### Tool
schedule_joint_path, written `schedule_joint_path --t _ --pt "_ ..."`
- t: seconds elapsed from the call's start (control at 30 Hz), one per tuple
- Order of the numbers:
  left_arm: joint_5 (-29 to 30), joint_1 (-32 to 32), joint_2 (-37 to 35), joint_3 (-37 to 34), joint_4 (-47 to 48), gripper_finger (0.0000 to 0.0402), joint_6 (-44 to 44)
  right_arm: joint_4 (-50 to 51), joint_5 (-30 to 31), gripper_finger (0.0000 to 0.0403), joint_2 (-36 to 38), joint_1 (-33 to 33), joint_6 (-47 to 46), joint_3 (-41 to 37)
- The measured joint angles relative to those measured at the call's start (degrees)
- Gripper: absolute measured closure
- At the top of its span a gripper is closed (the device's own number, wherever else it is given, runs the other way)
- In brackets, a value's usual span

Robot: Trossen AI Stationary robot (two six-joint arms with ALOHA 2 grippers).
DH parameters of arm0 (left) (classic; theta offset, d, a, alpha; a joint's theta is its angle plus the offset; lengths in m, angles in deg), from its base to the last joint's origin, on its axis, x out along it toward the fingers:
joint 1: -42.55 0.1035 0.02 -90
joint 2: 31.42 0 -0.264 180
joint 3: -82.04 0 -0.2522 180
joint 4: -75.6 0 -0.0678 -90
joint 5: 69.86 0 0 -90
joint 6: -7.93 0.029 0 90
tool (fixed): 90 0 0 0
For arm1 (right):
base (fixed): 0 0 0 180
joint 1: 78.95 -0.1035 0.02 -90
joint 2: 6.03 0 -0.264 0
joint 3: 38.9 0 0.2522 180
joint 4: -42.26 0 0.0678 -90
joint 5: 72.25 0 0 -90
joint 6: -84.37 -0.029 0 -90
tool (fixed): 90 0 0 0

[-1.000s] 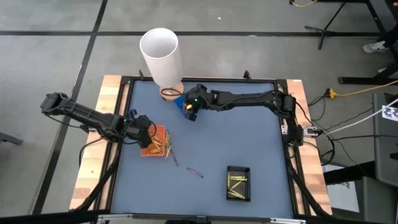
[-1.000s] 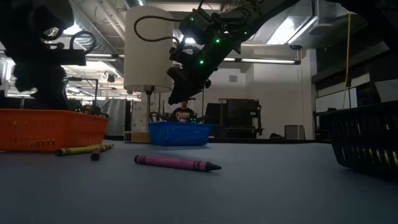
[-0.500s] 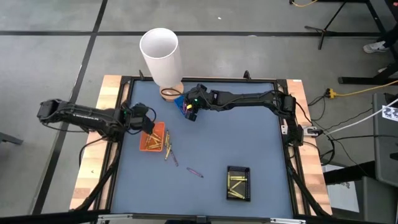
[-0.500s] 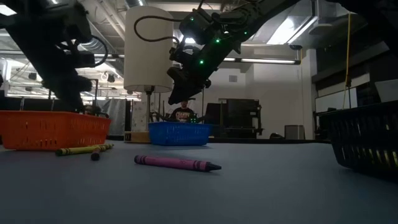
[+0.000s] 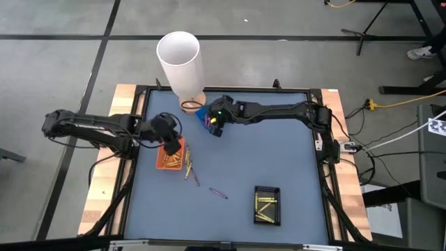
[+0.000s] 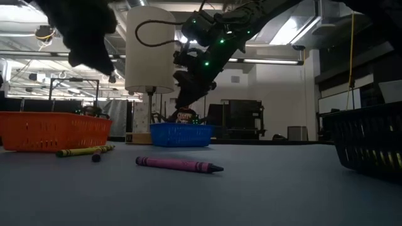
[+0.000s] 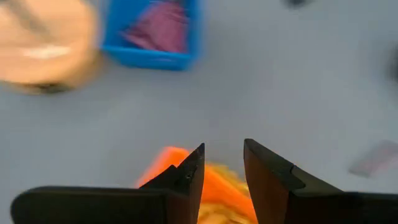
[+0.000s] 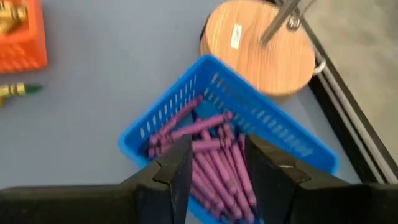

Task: Sort crayons
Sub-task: Adjust the orange bin

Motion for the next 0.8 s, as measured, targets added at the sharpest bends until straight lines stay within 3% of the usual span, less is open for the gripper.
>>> schedule_joint_path --t 0.17,0.5,0.8 --pt "-11.46 -4.77 0.02 0.62 -4.42 0.0305 -5.37 5.31 0.01 0.0258 1.95 -0.01 0.0 0.0" --pt "-13.21 -19.69 8.05 0.62 -4.49 0.0305 -23.02 13.48 -0.93 0.0258 4.3 -0.04 0.01 0.07" --pt "-20.29 -25.84 19.4 0.6 -7.69 0.0305 -41.57 15.62 -3.9 0.0258 4.28 -0.04 0.0 0.07"
